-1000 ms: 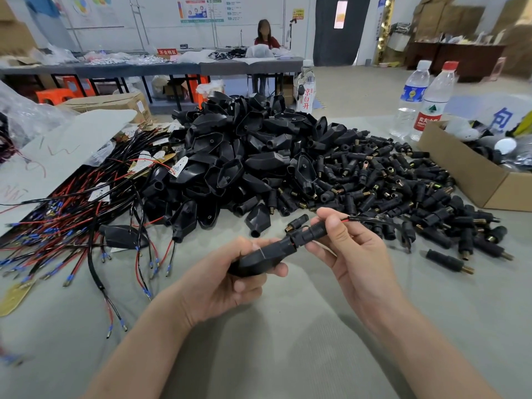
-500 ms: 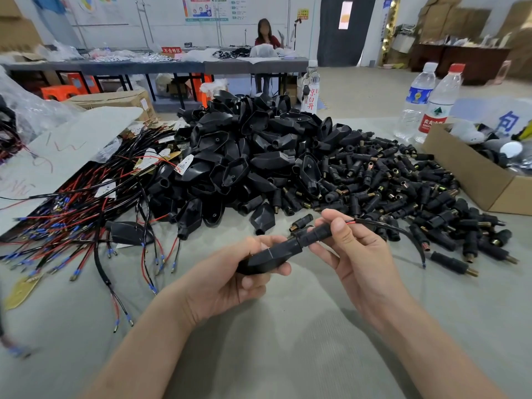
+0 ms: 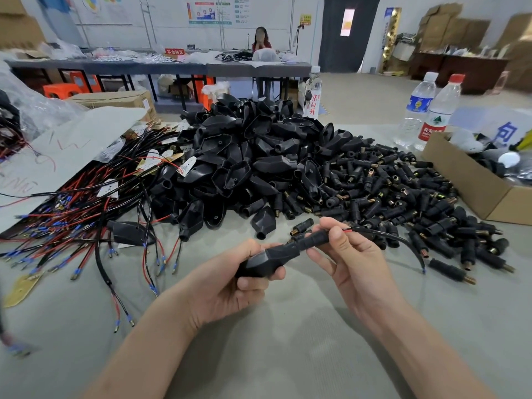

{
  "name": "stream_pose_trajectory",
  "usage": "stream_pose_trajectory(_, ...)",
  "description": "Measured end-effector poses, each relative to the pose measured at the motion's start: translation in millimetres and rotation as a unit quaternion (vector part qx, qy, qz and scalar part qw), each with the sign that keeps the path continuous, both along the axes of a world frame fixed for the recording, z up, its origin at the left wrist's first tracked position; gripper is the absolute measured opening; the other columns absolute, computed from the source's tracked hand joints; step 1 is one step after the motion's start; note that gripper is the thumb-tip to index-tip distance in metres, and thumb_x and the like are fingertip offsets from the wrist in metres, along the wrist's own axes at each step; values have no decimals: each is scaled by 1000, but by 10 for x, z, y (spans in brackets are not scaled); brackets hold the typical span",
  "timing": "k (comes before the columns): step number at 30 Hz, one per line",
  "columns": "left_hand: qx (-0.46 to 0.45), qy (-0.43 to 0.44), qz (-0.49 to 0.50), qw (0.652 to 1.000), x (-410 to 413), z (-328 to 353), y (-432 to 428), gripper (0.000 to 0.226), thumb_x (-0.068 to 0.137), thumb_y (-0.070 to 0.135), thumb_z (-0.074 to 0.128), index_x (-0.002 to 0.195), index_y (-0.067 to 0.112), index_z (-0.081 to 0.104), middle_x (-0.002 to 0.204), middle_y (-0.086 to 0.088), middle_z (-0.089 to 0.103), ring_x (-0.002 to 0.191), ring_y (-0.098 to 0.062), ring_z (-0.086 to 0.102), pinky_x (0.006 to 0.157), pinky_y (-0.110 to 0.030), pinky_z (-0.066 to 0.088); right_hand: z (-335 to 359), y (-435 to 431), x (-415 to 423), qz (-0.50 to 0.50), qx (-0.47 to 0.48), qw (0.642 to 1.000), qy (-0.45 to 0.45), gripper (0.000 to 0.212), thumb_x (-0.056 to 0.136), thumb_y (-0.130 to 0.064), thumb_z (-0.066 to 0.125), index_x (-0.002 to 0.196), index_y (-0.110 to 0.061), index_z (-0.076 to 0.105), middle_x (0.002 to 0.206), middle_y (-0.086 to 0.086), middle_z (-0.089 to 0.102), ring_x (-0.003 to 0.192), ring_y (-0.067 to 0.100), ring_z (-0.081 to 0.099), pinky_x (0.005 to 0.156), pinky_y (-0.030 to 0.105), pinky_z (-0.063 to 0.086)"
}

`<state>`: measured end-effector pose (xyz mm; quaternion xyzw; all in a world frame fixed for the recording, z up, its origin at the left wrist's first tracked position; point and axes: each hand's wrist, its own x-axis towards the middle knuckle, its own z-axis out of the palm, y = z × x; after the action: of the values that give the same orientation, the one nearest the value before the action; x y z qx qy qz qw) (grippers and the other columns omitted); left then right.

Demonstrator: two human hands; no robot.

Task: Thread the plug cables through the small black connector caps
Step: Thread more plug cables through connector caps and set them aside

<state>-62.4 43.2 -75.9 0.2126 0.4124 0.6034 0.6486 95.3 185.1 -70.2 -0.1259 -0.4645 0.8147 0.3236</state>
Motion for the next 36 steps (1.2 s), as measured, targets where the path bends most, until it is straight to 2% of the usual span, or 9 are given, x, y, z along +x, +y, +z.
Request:
stream_pose_trajectory(3, -1, -7, 5, 1000, 4, 24, -14, 52, 83, 22, 60, 133, 6, 56, 88, -11, 61, 41, -3, 35, 38, -16, 35, 2, 6, 3, 7, -23, 1000, 3, 28, 76, -29, 73, 98, -12, 80, 104, 10, 73, 98, 19, 72, 78, 26, 59)
stream_pose_trajectory(7, -7, -3, 19, 1000, 11, 55, -22, 40, 92, 13, 52, 132, 8, 52, 87, -12, 62, 44, -4, 38, 40, -17, 38, 4, 8, 9, 13, -48, 999, -1, 26, 81, -25, 69, 99, -11, 80, 103, 11, 73, 98, 20, 72, 77, 25, 59)
stream_pose_trajectory(19, -7, -20, 15, 1000, -27, 22, -46, 45, 86, 20, 57, 130, 8, 56, 89, -12, 63, 42, -2, 34, 40, -16, 37, -28, 10, -17, -13, -12, 1000, -21, 25, 84, -20, 63, 97, -6, 78, 105, 14, 74, 103, 24, 72, 81, 26, 58)
stream_pose_trajectory(23, -2, 23, 12, 1000, -7, 34, -31, 36, 84, 21, 61, 118, 12, 69, 90, -11, 64, 43, -4, 33, 41, -17, 34, -15, 9, 10, -30, -1, 999, -32, 26, 83, -20, 64, 98, -3, 76, 106, 14, 74, 105, 26, 71, 82, 27, 58)
stream_pose_trajectory(28, -13, 132, 53, 990, 44, 44, 11, 45, 84, 20, 54, 129, 12, 55, 91, -12, 67, 45, -8, 33, 43, -21, 30, 14, -7, 20, -45, 2, 998, -36, 26, 81, -20, 64, 97, -2, 76, 106, 14, 73, 106, 26, 70, 82, 27, 58)
stream_pose_trajectory(31, 13, 140, 68, 988, 55, 59, 2, 37, 84, 16, 54, 120, 16, 64, 94, -16, 68, 47, -11, 36, 46, -23, 34, 52, -42, 45, -33, 26, 999, -10, 25, 82, -23, 66, 95, -6, 78, 106, 15, 73, 106, 26, 70, 86, 26, 57)
stream_pose_trajectory(33, 40, 138, 66, 987, 49, 74, -25, 33, 84, 15, 54, 111, 22, 71, 96, -17, 69, 50, -13, 39, 49, -24, 38, 87, -69, 69, -14, 54, 998, 10, 28, 81, -31, 71, 99, -10, 79, 108, 13, 73, 109, 25, 69, 91, 27, 55)
stream_pose_trajectory(36, 69, 143, 49, 986, 48, 98, -55, 30, 83, 18, 57, 107, 27, 71, 97, -13, 69, 55, -14, 44, 52, -25, 37, 136, -97, 101, 13, 82, 996, 38, 38, 78, -40, 79, 104, -11, 77, 113, 12, 72, 114, 24, 67, 95, 28, 52)
